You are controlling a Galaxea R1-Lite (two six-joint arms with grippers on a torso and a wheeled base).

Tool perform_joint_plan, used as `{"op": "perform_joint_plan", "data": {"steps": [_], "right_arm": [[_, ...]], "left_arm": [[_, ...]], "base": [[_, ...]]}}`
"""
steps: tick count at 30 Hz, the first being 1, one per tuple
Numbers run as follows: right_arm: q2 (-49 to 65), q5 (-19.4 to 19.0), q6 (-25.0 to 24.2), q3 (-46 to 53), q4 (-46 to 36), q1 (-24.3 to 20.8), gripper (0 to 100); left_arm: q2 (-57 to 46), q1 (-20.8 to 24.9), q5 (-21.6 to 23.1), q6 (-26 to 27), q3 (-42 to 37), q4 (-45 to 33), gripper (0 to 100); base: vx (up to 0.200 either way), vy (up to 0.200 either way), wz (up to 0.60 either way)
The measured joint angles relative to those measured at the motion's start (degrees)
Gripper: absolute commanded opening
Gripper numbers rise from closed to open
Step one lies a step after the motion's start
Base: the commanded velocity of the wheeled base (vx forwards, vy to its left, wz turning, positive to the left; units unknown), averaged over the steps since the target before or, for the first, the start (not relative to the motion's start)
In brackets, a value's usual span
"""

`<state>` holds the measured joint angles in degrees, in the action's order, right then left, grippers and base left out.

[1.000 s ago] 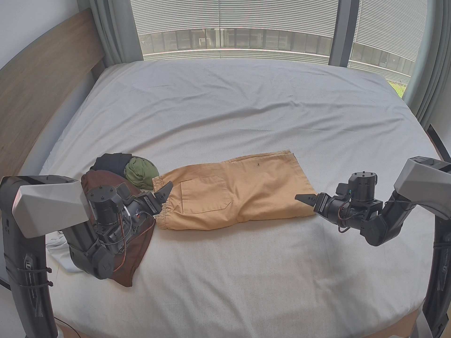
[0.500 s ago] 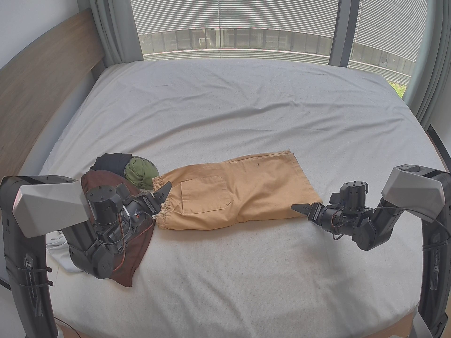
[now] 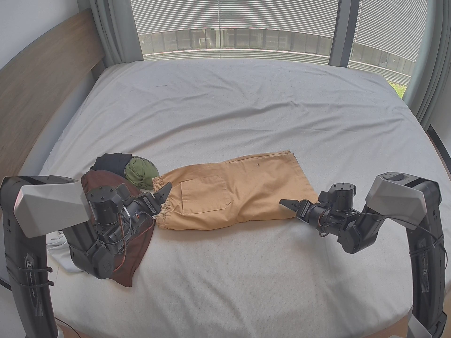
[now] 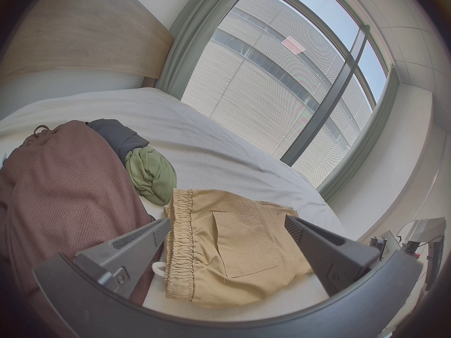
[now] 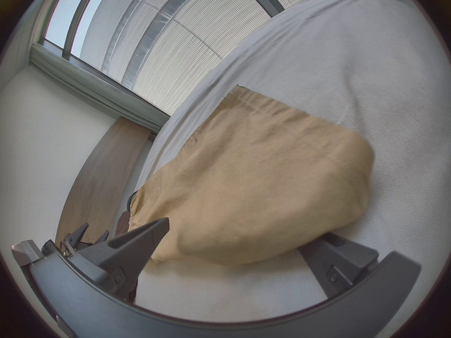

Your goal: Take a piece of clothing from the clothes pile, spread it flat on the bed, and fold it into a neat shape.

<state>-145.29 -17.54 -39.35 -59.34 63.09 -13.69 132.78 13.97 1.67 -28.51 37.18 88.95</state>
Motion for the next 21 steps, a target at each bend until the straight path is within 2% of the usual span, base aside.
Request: {"op": "perform_joint_plan", "data": {"steps": [10, 21], "right_arm": [[-5.3, 0.1, -3.0, -6.3, 7.4, -1.6, 100], [-7.4, 0.1, -4.2, -7.9, 9.0, -1.7, 100]], "left_arm": [[0.2, 0.0, 0.0, -0.1, 0.0, 0.0, 100], [0.8, -0.1, 0.0, -0.2, 0.2, 0.0, 100]], "base": [[0.0, 0.0, 0.0], [0.0, 0.0, 0.0]]}}
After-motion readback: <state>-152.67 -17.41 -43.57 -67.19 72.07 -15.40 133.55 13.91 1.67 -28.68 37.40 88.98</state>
